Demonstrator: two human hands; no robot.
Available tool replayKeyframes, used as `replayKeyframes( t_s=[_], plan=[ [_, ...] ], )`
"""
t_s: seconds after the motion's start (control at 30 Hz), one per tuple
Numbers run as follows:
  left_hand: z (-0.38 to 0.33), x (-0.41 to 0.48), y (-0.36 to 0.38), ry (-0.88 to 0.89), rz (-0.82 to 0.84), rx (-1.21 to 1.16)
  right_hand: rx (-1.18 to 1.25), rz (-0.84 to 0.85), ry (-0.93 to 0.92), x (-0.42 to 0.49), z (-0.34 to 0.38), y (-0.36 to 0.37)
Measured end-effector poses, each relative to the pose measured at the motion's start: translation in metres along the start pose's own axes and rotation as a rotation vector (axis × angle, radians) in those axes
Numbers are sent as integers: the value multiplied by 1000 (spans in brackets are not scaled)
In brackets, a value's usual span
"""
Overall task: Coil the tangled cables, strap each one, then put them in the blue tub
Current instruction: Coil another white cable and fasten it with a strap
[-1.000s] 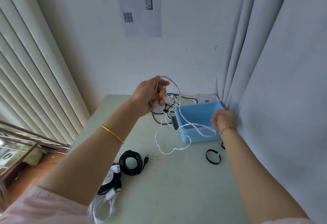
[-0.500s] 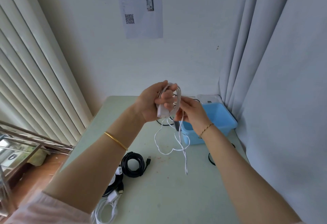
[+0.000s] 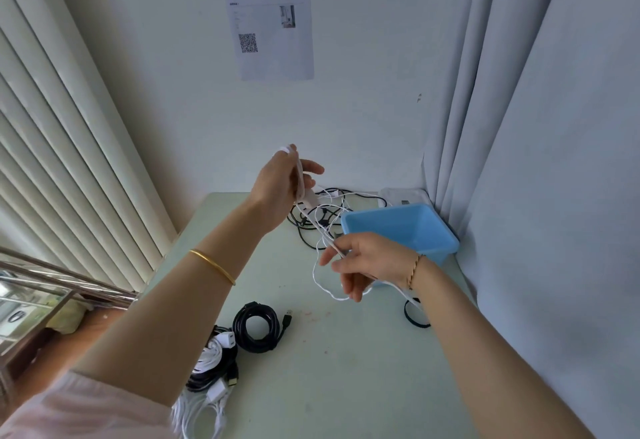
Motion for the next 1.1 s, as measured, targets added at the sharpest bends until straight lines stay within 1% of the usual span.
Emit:
replayKeyframes(
  t_s=[0.07, 0.1, 0.13, 0.2, 0.23, 0.3, 0.37, 0.43, 0.47, 0.53, 0.6, 0.67, 0.77, 0.83, 0.9, 0.93, 0.97, 1.0, 1.07, 1.1],
  plan=[
    [6, -1, -2, 93, 26, 262, -104, -36, -8, -4, 8, -6],
    [9, 0, -4, 138, 39, 383, -148, -99, -19, -4, 12, -10],
    [13, -1, -6, 168, 52, 483, -197, -189, -30, -3, 15, -15],
    [19, -1, -8, 178, 94, 655, -347, -433, -24, 1, 18, -26],
    [23, -1, -7, 157, 122, 735, -435, -560, -7, 2, 19, -31],
    [26, -5, -2, 63, 190, 854, -581, -764, 23, 3, 22, -37],
    [25, -11, 4, -29, 283, 901, -676, -906, 25, 4, 23, -40],
    [21, -18, 9, -146, 374, 931, -672, -997, 2, 6, 22, -43],
    [19, -21, 10, -212, 404, 897, -648, -1027, -16, 7, 21, -44],
    [17, -24, 9, -307, 444, 731, -637, -1061, -45, 11, 16, -44],
    [15, -24, 8, -351, 469, 573, -656, -1072, -30, 17, 9, -45],
    [14, -24, 8, -347, 457, 505, -655, -1057, 17, 24, -1, -44],
    [12, -20, 5, -312, 296, 404, -549, -979, 43, 31, -16, -39],
    [10, -13, 0, -291, 158, 255, -457, -944, 52, 34, -27, -33],
    [4, -8, -5, -254, 43, 110, -372, -901, 105, 36, -40, -27],
    [1, -6, -7, -232, 7, 58, -288, -845, 135, 36, -45, -22],
    [-2, -5, -7, -212, -12, 21, -183, -753, 177, 38, -51, -17],
    [-4, -5, -6, -199, -22, -11, -105, -624, 235, 39, -55, -9],
    [-3, -5, -2, -202, -30, -76, -86, -355, 352, 40, -62, 8],
    [-1, -5, 0, -217, -33, -111, -106, -269, 401, 42, -66, 14]
  ],
)
Point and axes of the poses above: each hand's wrist, its own x-axis towards the middle knuckle, its own y-axis out of the palm, z = x × y, the point moved 1 cm from there along x, towards the middle knuckle, and after that the axes turned 13 degrees about -x, right-handed, at the moved point
